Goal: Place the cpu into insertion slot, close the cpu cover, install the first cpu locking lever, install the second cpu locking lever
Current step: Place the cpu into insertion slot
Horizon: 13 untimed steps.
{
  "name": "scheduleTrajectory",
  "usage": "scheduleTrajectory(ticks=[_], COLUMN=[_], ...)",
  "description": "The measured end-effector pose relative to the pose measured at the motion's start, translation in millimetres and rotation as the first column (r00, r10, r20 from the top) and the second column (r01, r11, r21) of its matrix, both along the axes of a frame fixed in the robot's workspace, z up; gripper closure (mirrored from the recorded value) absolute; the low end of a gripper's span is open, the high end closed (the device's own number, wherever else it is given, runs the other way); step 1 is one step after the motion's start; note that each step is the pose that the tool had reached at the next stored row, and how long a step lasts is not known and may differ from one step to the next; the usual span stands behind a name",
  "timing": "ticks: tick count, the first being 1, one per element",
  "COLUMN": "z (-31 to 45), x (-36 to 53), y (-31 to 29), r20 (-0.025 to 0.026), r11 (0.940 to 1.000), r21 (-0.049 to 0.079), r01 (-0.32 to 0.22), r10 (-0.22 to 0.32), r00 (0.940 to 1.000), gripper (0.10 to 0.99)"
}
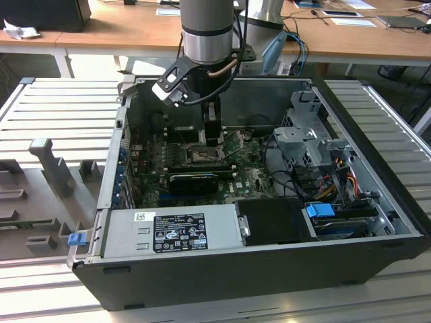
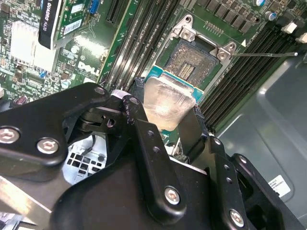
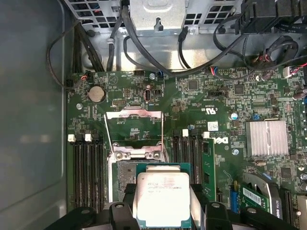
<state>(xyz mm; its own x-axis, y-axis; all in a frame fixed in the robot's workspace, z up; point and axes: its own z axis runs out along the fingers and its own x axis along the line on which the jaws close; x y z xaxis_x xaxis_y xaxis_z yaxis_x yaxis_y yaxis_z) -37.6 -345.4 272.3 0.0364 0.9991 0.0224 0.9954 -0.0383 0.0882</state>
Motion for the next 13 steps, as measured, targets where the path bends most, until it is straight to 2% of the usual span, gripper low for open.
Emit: scheduleTrajectory(ticks=[1, 7, 13], z=[-1.9, -11.1, -16.5], x=[0.0, 0.0, 0.0], y=[0.1, 0.2, 0.3], r20=[0.0001, -0.0011, -0.0011], r11=[1.0000, 1.0000, 0.9982], r21=[0.004, 0.006, 0.006], r01=[0.000, -0.001, -0.059], r10=[0.000, 0.001, 0.059], r00=[1.0000, 1.0000, 0.9982], gripper=[0.561, 0.561, 0.561])
